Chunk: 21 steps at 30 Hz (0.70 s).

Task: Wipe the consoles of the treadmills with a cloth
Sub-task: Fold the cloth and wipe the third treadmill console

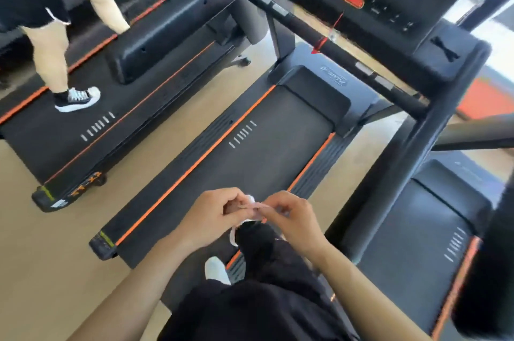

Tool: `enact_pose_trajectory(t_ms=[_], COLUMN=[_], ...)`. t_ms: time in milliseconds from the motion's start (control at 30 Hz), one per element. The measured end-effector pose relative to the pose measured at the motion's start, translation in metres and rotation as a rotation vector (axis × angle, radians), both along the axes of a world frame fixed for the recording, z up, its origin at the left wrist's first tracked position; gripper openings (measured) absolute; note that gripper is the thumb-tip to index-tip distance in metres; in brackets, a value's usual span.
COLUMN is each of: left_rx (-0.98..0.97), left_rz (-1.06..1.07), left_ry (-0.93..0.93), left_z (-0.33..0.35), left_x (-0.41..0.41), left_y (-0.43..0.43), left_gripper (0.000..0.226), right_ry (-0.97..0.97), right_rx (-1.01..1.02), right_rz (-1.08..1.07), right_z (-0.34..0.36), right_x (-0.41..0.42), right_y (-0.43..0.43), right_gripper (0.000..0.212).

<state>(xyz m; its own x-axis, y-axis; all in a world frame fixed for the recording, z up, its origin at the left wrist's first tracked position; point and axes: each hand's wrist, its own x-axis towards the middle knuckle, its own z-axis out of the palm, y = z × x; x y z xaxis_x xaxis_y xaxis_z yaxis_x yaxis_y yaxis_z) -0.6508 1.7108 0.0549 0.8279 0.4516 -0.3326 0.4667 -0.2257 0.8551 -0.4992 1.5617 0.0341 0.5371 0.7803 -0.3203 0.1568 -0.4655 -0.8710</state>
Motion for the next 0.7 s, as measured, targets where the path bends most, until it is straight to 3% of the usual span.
enact_pose_trajectory(t_ms=[133,300,433,700], left_rx=[0.002,0.001,0.070,0.060], left_rz=[-0.185,-0.243,-0.367,-0.187], left_ry=[0.136,0.161,0.175,0.025], left_z=[-0.008,-0.021,-0.012,0.014], left_x=[0.050,0.128,0.197,0.318], left_y=[0.059,0.125,0.181,0.278], left_gripper=[0.018,0.011,0.013,0.024], right_ry=[0.019,0.008,-0.061,-0.188], right_rx=[0.010,0.076,0.113,0.156], right_rz=[-0.163,-0.329,-0.444,-0.562], right_z=[-0.007,-0.020,-0.010,0.040], right_x=[0.053,0.126,0.186,0.297], right_y=[0.032,0.074,0.114,0.195], right_gripper=[0.012,0.025,0.019,0.015])
